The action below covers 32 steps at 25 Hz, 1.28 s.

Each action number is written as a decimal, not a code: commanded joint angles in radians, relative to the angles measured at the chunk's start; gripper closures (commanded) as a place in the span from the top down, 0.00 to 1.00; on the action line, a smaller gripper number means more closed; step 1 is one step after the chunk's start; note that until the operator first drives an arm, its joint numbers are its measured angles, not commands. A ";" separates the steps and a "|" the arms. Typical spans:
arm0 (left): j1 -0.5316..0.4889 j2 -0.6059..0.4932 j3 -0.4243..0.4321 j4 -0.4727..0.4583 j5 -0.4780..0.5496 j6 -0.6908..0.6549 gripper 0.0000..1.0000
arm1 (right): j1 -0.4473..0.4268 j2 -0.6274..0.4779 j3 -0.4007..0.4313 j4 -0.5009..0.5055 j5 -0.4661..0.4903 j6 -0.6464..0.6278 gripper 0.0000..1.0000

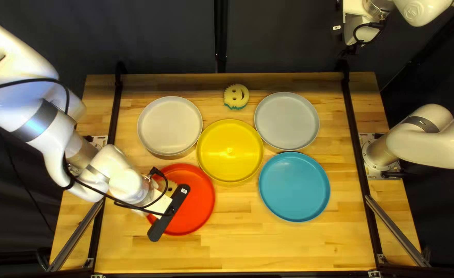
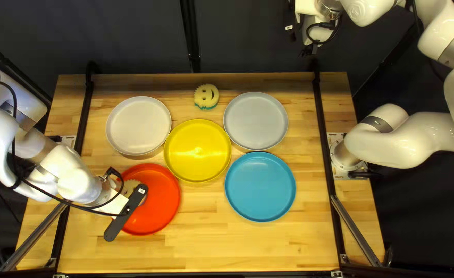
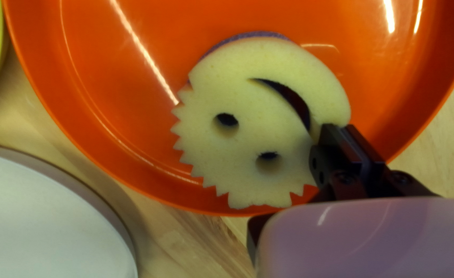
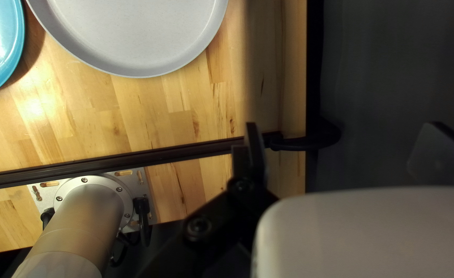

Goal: Pick up sponge and scrub the plate

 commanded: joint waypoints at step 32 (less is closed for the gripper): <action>0.081 0.071 -0.041 0.016 -0.106 0.105 0.00 | 0.000 0.000 0.000 0.000 0.000 0.000 1.00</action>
